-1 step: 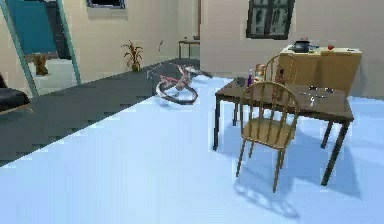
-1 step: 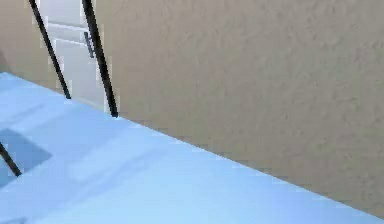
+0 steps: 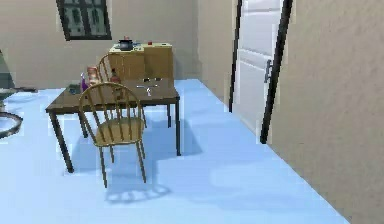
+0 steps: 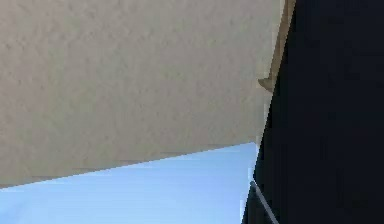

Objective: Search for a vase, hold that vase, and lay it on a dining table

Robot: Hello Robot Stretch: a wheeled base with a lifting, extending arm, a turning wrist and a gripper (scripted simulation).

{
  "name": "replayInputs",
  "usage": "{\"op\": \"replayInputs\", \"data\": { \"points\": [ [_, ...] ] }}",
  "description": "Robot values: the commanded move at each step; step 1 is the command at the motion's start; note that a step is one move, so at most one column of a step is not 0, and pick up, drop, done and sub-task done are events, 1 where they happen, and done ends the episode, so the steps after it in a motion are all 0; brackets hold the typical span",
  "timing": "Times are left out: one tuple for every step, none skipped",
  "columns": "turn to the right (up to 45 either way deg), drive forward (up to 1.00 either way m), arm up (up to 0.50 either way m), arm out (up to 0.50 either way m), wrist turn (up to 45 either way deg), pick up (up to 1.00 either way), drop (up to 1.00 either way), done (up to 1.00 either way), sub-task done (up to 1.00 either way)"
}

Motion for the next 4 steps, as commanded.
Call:
{"op": "replayInputs", "data": {
  "points": [
    [9.0, 0.00, 0.00, 0.00, 0.0, 0.00, 0.00, 0.00, 0.00],
    [0.0, 1.00, 0.00, 0.00, 0.0, 0.00, 0.00, 0.00, 0.00],
    [0.0, 0.80, 0.00, 0.00, 0.0, 0.00, 0.00, 0.00, 0.00],
    [-21.0, 0.00, 0.00, 0.00, 0.0, 0.00, 0.00, 0.00, 0.00]
  ]
}}
